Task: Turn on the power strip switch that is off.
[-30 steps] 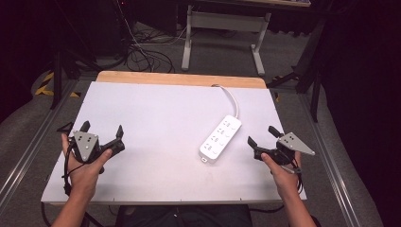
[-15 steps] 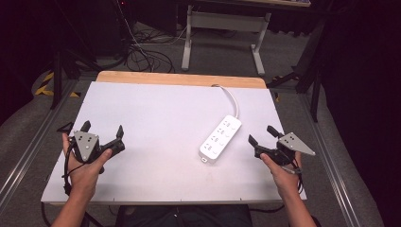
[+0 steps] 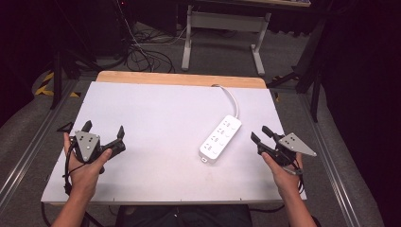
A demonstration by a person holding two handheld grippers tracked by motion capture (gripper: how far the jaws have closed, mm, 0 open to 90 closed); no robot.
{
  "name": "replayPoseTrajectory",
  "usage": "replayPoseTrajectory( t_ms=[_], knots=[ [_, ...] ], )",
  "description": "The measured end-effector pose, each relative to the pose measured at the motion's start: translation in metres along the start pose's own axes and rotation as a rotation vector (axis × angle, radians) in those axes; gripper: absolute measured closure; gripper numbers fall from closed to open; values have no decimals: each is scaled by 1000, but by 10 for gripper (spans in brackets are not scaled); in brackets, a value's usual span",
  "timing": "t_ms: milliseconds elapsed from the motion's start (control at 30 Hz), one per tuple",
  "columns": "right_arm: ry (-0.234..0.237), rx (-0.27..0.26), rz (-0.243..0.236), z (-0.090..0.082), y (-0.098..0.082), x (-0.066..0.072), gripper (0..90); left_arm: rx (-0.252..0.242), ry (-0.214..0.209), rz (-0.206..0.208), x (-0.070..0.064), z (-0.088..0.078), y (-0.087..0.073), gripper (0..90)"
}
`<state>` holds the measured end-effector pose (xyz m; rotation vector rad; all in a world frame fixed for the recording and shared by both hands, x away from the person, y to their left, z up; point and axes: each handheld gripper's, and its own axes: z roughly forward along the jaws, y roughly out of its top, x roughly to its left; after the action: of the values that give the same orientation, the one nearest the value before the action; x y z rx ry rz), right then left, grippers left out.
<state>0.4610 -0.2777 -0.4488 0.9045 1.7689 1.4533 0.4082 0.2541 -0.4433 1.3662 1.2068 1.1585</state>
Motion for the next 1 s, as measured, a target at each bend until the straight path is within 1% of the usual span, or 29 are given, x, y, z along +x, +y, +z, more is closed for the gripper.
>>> replayPoseTrajectory(
  t_ms=[33, 67, 100, 133, 167, 300, 333, 400, 600, 667, 700, 867, 1000],
  knots=[
    [3, 0, -3, 0, 0, 0, 526, 0, -2, -5, 0, 0, 0, 37],
    [13, 2, -13, -1, 1, 1, 578, 0, -2, -4, 0, 0, 0, 38],
    [13, 2, -13, -1, 1, 1, 578, 2, -2, -3, 0, 0, 0, 39],
    [23, 3, -12, -1, 1, 1, 617, 3, -2, -2, -1, 0, 0, 40],
    [23, 3, -12, -1, 1, 1, 617, 4, -3, -2, -1, 0, 0, 40],
    [34, 6, -11, -1, 1, 1, 686, 4, -5, 0, -1, 1, 0, 42],
    [34, 6, -11, -1, 1, 1, 686, 4, -6, 1, 0, 1, 0, 42],
    [38, 6, -16, -2, 2, 1, 720, 4, -6, 1, -1, 1, 0, 44],
    [42, 11, -34, -2, 2, 3, 757, 5, -10, 4, -1, 1, 0, 45],
    [49, 13, -37, -2, 3, 4, 788, 5, -11, 4, -1, 1, 0, 45],
    [47, 17, -44, -2, 3, 4, 825, 4, -12, 4, -1, 1, 0, 46],
    [53, 23, -33, -4, 4, 5, 895, 5, -13, 8, -1, 1, 0, 47],
    [68, 39, -18, -5, 7, 6, 900, 5, -15, 7, -1, 1, -1, 48]
  ],
)
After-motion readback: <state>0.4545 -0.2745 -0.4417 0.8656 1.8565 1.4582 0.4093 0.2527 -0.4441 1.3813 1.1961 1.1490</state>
